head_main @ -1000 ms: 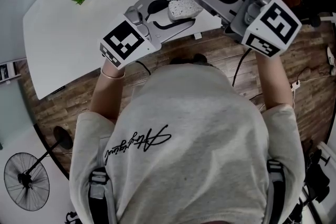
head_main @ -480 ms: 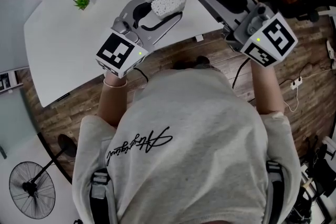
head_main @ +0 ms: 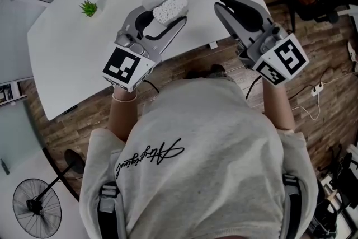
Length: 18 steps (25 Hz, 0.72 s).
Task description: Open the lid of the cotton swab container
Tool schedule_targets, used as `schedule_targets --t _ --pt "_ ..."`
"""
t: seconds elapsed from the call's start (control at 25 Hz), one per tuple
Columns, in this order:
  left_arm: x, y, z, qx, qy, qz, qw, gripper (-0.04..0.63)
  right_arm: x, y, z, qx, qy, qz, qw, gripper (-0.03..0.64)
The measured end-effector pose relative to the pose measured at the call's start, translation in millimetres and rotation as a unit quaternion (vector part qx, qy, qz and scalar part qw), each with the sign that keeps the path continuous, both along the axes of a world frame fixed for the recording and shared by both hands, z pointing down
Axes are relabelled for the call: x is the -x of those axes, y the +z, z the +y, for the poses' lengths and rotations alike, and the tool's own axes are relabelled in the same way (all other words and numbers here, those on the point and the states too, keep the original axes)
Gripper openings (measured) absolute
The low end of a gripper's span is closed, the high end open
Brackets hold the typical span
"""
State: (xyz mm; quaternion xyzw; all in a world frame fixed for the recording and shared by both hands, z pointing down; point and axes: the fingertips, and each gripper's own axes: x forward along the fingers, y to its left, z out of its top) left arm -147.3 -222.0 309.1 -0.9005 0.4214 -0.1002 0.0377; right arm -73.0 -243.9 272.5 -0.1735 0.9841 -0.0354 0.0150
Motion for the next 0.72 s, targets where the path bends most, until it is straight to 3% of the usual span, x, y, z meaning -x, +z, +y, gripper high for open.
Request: schedule_targets --t 0.72 --pt "15 6 -1 -0.004 -0.025 0.008 0.9997 0.198 -28 32 2 0.032 0.056 -0.005 0.998 0.002"
